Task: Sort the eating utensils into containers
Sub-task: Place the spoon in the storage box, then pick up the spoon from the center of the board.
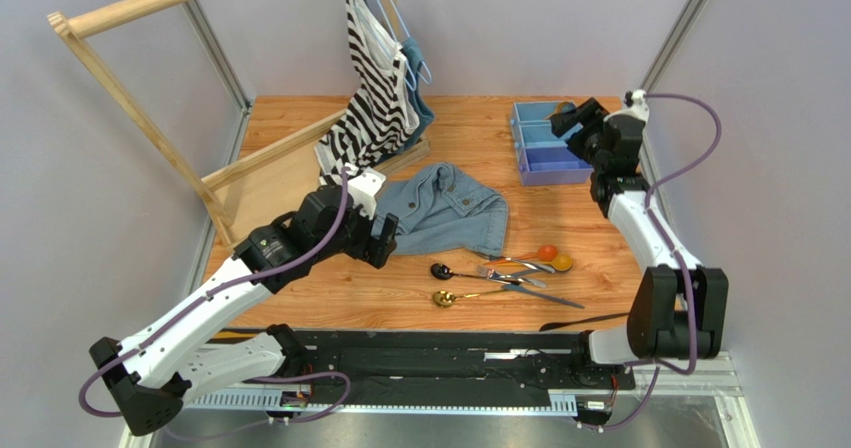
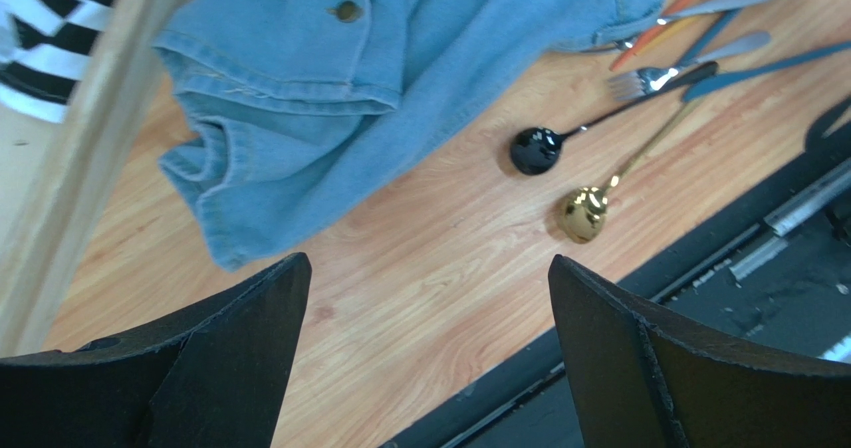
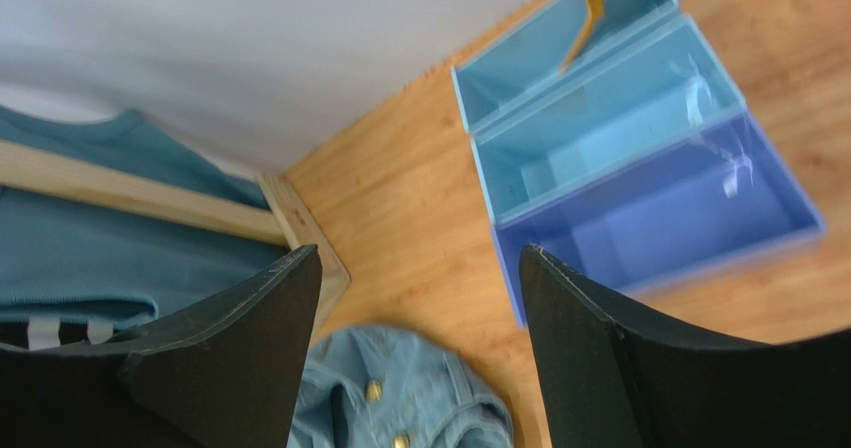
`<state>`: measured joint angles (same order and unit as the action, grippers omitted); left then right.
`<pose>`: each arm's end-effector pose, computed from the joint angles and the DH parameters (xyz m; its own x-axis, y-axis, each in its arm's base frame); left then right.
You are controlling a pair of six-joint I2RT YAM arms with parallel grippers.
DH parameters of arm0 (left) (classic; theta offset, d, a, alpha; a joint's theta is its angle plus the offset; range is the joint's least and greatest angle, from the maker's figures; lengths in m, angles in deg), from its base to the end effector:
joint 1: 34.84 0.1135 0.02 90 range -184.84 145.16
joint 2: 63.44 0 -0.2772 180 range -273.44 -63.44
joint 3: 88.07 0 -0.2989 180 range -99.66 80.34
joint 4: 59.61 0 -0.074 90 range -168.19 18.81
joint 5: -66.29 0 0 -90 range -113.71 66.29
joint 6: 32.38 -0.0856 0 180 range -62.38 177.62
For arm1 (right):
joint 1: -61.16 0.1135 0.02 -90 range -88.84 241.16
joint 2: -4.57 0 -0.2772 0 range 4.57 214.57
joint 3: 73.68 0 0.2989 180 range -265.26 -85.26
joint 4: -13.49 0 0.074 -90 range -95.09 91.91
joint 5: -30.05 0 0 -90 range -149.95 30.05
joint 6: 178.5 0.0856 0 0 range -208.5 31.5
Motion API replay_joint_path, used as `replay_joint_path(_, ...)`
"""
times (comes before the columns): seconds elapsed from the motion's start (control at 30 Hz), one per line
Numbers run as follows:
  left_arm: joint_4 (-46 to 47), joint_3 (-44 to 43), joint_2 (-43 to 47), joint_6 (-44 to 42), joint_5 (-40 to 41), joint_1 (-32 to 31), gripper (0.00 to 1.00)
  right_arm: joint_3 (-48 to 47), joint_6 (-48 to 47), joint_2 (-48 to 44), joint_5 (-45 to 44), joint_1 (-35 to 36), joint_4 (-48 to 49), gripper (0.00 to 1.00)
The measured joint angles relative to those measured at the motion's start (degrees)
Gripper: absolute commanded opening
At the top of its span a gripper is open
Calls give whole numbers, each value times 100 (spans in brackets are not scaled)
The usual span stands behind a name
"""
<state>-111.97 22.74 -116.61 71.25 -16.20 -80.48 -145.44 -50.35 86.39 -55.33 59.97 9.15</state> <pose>0.1961 -0.1846 0.3237 -0.5523 0.2307 -0.8011 0.5197 0.8466 -0.1146 0.4292 -0.0020 0.2960 -0.2309 0.6206 -0.7493 0.1085 0.7818 0.6141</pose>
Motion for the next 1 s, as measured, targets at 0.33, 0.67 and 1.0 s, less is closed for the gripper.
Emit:
replay_joint_path(0.33,350,-197,-730,151,-874,0,95,2253,264,-1989,466,0,-17,75)
replay_joint_path(0.67,1080,-898,-2579,33,-1362,-595,81,2610,223,-2747,590,-22,-267,73)
replay_joint_path(1.0,1589,-1650,-4061,-247,-1646,-1252,71,2618,264,-2441,925,-332,-313,71)
